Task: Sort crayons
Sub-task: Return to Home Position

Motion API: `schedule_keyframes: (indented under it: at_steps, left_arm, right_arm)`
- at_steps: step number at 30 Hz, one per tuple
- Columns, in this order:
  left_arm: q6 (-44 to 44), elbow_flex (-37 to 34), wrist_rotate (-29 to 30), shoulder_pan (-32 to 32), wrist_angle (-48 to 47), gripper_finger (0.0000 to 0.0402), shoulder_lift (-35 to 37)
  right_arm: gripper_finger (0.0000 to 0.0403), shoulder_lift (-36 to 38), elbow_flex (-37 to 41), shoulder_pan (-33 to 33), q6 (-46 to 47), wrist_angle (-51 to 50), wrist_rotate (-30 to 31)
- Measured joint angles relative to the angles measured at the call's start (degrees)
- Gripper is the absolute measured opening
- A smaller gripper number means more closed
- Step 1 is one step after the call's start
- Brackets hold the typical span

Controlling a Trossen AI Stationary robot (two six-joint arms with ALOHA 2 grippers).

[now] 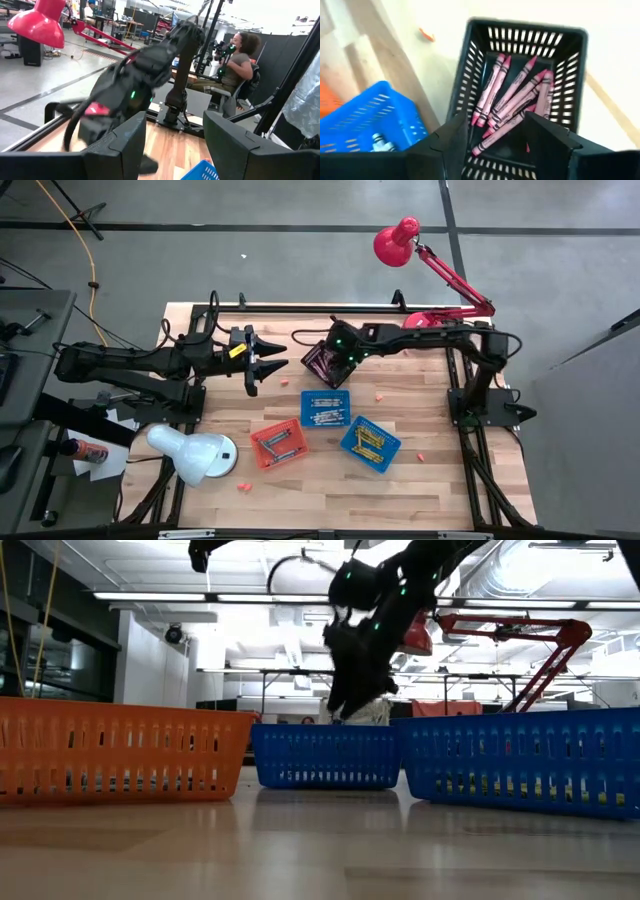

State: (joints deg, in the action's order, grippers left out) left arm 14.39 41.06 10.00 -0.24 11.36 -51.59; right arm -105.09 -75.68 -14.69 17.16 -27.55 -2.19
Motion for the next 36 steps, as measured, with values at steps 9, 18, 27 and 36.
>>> schedule_keyframes:
  at_steps: [9, 18, 27, 36]
  left_arm:
    - [0.37, 0.0, -0.4, -0.01, -0.07, 0.0186, 0.0]
    - [0.39, 0.0, -0.44, -0.01, -0.56, 0.0186, 0.0]
    - [0.46, 0.0, -0.44, -0.01, -1.2, 0.0186, 0.0]
    - [0.46, 0.0, -0.46, -0.01, -1.2, 0.0186, 0.0]
  right_arm:
    - [0.019, 12.51, 1.42, 0.11, -5.67, -6.22, 3.27]
    - [0.019, 32.81, 23.05, 1.94, 5.31, 5.88, 3.39]
    - [0.019, 48.93, 37.47, 8.19, 15.39, 28.22, 3.2]
    - [0.019, 49.6, 35.19, 11.91, 5.0, 45.11, 3.22]
